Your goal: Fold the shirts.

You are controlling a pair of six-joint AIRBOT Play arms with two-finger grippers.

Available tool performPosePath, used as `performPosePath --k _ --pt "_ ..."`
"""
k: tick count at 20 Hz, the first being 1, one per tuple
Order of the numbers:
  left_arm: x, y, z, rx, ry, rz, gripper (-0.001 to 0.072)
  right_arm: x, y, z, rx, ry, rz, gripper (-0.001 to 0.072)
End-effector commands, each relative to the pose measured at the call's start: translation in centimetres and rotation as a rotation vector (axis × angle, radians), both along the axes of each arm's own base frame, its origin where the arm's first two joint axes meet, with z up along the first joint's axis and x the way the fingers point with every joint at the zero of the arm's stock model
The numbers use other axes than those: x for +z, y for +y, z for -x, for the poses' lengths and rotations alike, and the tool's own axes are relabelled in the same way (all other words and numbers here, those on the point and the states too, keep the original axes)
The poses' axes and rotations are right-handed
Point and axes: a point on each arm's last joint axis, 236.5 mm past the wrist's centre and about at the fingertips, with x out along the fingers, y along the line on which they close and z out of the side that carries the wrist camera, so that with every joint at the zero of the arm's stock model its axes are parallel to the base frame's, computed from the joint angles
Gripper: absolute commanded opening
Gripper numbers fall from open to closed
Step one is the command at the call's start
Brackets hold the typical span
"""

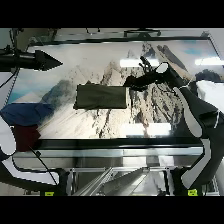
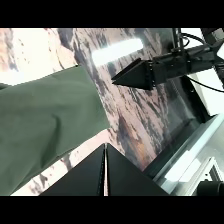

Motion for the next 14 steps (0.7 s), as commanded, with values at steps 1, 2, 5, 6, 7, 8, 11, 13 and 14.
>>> performPosePath --k 1,2,5,6,7,8,11,13,14 --pt "0.0 -0.4 0.1 -0.013 -0.004 -0.004 0.0023 -4.8 -1.3 1.5 0.006 0.142 0.038 0.0633" --pt "0.0 -0.8 0.2 -0.022 -0.003 -0.005 0.0022 -5.4 0.0 1.9 0.028 0.151 0.009 0.0633" --pt "-0.1 -1.7 0.5 -0.042 -0.003 -0.005 0.0023 -6.0 3.6 2.0 0.058 0.126 -0.077 0.0632" --pt "-0.1 -2.1 0.5 -0.05 -0.002 -0.005 0.0022 -6.2 4.2 2.0 0.056 0.125 -0.088 0.0632" --pt "-0.2 -2.5 0.7 -0.06 -0.001 -0.005 0.0023 -6.4 4.9 2.1 0.053 0.128 -0.1 0.0631" --pt "-0.2 -2.9 0.8 -0.07 0.0 -0.005 0.0022 -6.3 5.3 2.1 0.057 0.123 -0.113 0.0623" --pt "-0.3 -3.9 1.0 -0.092 0.002 -0.005 0.0022 -3.2 7.4 2.0 0.092 0.083 -0.257 0.0161" --pt "-0.3 -4.5 1.2 -0.106 0.002 -0.005 0.0022 0.3 8.1 1.9 0.114 0.035 -0.343 0.0022" --pt "-0.3 -4.5 1.2 -0.107 0.003 -0.005 0.0023 1.9 7.7 1.6 0.116 -0.003 -0.334 0.0022"
